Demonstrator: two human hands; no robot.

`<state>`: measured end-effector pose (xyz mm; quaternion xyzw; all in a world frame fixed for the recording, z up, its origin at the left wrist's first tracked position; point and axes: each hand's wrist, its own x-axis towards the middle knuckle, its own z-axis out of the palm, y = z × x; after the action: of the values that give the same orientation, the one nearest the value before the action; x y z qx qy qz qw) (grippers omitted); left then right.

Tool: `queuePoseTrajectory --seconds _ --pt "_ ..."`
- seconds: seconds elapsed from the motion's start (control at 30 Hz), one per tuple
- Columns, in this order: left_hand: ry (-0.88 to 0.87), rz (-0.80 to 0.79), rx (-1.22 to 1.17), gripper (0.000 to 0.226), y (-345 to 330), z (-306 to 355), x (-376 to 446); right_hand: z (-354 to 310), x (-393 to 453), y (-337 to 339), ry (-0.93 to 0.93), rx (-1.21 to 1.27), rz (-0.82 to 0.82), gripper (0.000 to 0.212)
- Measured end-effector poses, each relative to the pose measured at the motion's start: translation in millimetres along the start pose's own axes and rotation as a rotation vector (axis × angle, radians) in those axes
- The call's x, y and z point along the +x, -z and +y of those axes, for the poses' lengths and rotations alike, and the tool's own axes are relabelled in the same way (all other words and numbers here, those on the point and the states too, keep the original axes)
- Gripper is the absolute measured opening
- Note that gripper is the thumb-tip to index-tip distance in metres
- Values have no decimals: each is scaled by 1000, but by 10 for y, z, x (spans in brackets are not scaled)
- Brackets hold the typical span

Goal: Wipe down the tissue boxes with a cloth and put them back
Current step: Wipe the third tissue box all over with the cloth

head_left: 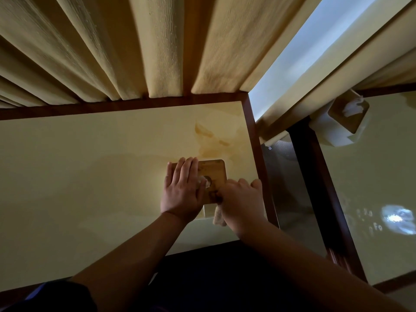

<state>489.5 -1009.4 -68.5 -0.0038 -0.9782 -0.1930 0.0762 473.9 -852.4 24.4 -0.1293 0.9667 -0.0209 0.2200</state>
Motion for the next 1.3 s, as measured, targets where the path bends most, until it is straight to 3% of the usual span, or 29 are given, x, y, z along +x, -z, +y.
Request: queuePoseTrajectory --seconds 0.1,0.37,0.57,0.77,1.03,1.2,1.3 --pt "-9 5 15 60 -6 -7 8 -99 259 175 -43 -14 1 35" --pt "4 -21 -2 58 59 25 11 -126 710 321 -115 -42 94 17" --pt "5 -16 7 57 32 13 3 -13 580 158 -94 93 153 21" --pt "11 -8 -23 58 34 14 0 10 239 -59 -34 103 158 23" --pt "8 -73 -32 63 54 -4 -8 47 -43 -1 109 55 71 4" --pt "-1 -145 -54 73 120 -20 -10 89 -48 -80 135 43 112 19" --pt "-21 -209 -53 85 184 -33 -3 245 -1 -155 232 86 92 18"
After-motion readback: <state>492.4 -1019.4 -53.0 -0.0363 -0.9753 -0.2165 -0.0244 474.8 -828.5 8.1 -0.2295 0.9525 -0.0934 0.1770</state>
